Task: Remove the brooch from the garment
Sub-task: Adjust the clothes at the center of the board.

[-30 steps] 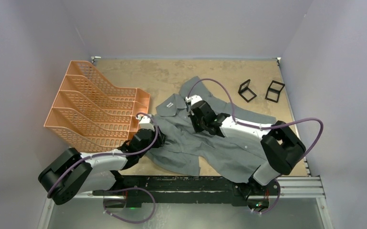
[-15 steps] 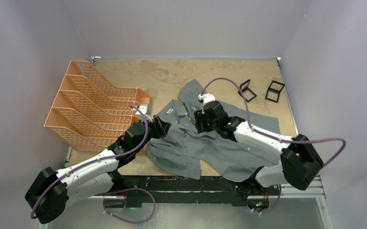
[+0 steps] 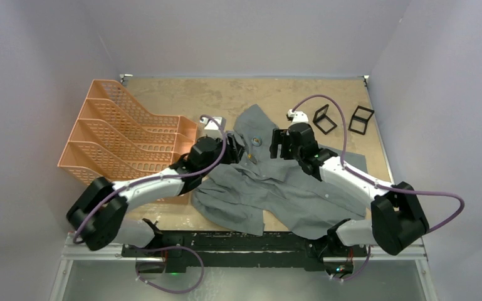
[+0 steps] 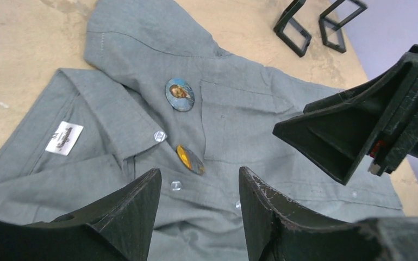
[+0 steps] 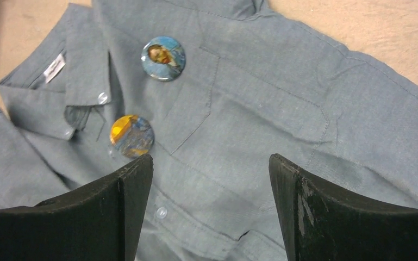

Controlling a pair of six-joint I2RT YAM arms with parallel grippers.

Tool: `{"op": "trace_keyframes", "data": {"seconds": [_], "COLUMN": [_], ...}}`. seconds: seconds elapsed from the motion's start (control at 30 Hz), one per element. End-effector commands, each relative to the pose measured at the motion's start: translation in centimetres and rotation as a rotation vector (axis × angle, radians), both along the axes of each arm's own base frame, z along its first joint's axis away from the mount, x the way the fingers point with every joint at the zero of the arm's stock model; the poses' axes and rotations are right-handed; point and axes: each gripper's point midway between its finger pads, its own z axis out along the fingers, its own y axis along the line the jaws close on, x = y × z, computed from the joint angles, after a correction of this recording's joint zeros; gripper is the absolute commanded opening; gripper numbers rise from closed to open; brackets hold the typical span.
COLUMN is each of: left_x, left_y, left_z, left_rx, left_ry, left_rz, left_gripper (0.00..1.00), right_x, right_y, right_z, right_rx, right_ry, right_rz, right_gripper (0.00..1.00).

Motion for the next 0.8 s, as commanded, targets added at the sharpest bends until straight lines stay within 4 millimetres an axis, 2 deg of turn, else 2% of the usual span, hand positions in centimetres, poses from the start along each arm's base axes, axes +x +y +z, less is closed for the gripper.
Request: {"op": "trace_keyframes", "data": {"seconds": [0.0,0.2,0.3,0.4,0.5,0.63,0.77], "left_x": [2.4,4.8,5.4,5.7,5.3,4.4,3.3], "left_y": [-3.2,-4.8,-4.6,-3.5,-1.4,1.3,2.9], "left_z": [0.7,-3.3,-5.5,-7.4,-9.2,-10.7,-12.1], "left_rx": [-0.025,0.027,0.063,0.092,0.094,0.072,0.075], "left_ry": [-0.055,-0.015,0.016,0.048,0.09,0.13,0.18], "left_rz": [-0.043,-0.025,0.001,0.049,0.101,0.155,0.184], "left_gripper": [0.53,0.49,0.45,0.44,0.44,0.44,0.42], "right_x": [1.0,0.8,0.4,-0.3,-0.6,-0.9,-1.4], "right_y": [-0.2,-1.9,-2.4,-3.2,-4.3,-4.9,-5.4], "right_z": [-1.2,-3.4,-4.4,-5.9,-6.9,-6.8,-7.5], "right_rx": [0.078,0.149,0.179,0.195,0.206,0.232,0.261], "right_ry": [0.013,0.061,0.09,0.128,0.152,0.174,0.224], "right_rz": [-0.028,-0.073,-0.096,-0.128,-0.17,-0.203,-0.25], "right_gripper": [0.81,0.83,0.84,0.84,0.84,0.88,0.91]}}
